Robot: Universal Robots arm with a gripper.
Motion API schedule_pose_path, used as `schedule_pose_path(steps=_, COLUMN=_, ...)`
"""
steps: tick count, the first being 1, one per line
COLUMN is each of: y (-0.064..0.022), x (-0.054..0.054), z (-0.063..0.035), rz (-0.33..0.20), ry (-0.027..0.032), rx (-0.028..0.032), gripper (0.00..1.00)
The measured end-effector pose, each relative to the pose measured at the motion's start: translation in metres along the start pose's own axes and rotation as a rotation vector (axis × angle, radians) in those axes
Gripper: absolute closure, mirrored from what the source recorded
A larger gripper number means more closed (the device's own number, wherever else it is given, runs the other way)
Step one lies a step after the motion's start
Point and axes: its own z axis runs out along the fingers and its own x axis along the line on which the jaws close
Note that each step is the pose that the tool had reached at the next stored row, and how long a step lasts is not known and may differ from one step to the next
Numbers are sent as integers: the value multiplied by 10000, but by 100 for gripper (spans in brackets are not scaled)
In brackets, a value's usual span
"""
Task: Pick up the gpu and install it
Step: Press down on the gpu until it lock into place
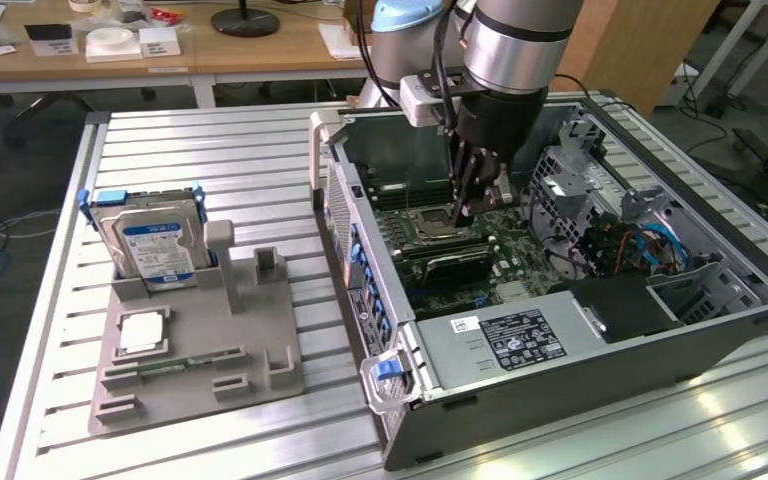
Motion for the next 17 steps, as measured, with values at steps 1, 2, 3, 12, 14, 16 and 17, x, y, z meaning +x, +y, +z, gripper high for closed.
schedule_pose_path(steps=1, y=0, x=0, z=5, rz=0, ry=-1, rx=0, gripper=89)
schedule_pose_path(steps=2, y=0, x=0, z=12, rz=0, ry=-1, rx=0, gripper=89)
schedule_pose_path(steps=3, y=0, x=0, z=17, rz=0, ry=-1, rx=0, gripper=89)
schedule_pose_path(steps=12, y=0, x=0, z=17, rz=0, ry=-1, rx=0, gripper=89)
schedule_pose_path(steps=14, y=0, x=0, z=17, rz=0, ry=-1, rx=0, gripper=89)
schedule_pose_path(steps=16, y=1, x=0, z=18, rz=0, ry=-1, rx=0, gripper=89)
schedule_pose_path(steps=17, y=1, x=0, z=18, rz=1, ry=-1, rx=0, gripper=89)
